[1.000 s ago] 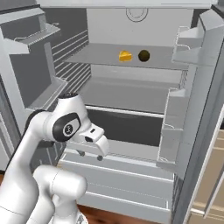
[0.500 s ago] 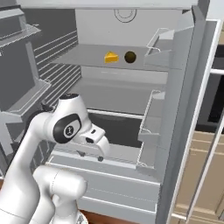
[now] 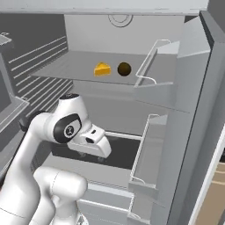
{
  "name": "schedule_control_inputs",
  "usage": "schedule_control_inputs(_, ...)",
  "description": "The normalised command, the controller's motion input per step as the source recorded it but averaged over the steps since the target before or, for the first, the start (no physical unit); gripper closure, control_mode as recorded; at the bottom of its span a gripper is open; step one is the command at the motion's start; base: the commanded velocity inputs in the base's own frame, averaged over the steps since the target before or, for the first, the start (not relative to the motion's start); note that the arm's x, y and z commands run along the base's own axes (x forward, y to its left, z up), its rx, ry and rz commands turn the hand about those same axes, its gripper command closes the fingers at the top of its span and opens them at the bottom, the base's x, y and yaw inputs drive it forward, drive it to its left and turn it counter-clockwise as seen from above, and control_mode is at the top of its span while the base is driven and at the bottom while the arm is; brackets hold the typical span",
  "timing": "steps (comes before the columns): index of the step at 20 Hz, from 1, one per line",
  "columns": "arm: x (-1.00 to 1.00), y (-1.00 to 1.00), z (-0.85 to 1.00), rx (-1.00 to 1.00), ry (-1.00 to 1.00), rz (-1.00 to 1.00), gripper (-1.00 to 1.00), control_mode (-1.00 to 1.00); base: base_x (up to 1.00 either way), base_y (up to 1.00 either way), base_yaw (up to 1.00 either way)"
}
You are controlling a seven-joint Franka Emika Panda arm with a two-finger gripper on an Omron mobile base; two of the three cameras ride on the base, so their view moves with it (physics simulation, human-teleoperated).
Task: Take the cheese, fish, and avocado from the fridge and place them on the plate on the dining counter to create an appetizer plate.
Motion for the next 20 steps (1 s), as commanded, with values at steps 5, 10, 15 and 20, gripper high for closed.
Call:
schedule_control_inputs(5, 0.06, 0.00, 0.00, 0.00, -0.03, 0.00, -1.00, -1.00, 0.24, -0.03, 0.00)
schedule_control_inputs(10, -0.01, 0.00, 0.16, 0.00, -0.18, 0.03, -1.00, -1.00, 0.00, 0.00, 0.00)
schedule_control_inputs(15, 0.03, 0.13, 0.37, 0.01, -0.29, 0.02, -1.00, -1.00, 0.00, 0.00, 0.00)
schedule_control_inputs(20, 0.25, 0.22, 0.60, 0.03, -0.21, 0.18, -1.00, -1.00, 0.00, 0.00, 0.00)
